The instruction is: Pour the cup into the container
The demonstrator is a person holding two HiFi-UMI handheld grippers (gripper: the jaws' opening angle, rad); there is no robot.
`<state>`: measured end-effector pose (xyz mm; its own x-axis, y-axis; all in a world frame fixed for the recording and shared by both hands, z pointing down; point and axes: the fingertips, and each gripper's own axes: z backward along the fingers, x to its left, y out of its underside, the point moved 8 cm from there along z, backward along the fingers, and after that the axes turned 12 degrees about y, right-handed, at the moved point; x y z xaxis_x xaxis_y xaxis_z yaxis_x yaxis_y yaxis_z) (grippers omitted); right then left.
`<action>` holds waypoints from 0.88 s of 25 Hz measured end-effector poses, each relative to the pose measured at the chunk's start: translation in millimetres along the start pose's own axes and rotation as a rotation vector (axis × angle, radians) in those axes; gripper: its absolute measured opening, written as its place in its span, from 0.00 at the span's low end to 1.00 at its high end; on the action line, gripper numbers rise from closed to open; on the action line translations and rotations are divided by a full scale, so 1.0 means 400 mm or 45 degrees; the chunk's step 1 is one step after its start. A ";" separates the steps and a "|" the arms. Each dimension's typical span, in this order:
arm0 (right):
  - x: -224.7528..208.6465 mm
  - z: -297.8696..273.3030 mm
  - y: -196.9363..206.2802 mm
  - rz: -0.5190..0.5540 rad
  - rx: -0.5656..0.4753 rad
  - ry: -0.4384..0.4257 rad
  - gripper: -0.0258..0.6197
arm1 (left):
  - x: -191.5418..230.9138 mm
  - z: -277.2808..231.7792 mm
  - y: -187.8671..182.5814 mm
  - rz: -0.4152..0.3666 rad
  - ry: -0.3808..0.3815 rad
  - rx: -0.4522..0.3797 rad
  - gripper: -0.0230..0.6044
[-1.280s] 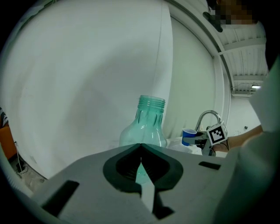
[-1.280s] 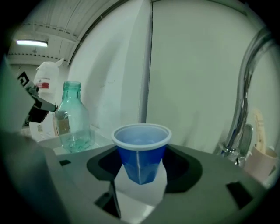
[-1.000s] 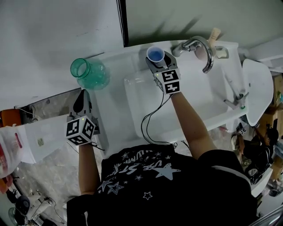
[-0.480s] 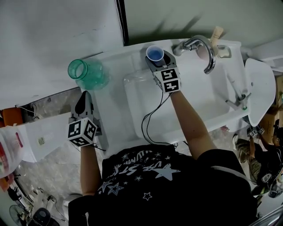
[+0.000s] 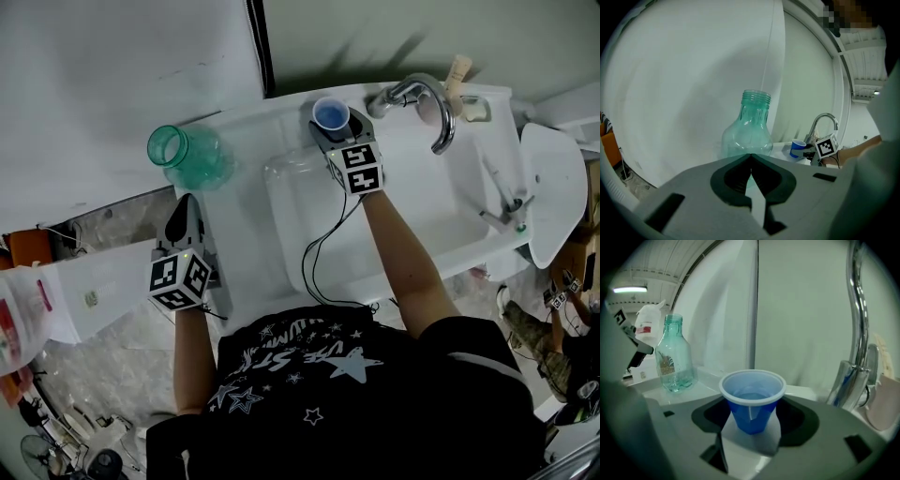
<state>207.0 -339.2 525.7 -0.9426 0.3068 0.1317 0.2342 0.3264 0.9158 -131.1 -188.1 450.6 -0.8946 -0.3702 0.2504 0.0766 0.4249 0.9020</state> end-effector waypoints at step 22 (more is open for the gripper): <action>-0.010 0.252 -0.066 -0.004 -0.120 -0.069 0.47 | -0.198 0.121 -0.016 -0.058 0.004 -0.124 0.05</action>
<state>228.4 -258.7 462.5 -0.9284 0.3548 0.1102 0.2053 0.2428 0.9481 -82.2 -121.6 408.1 -0.8969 -0.3898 0.2089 0.0783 0.3249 0.9425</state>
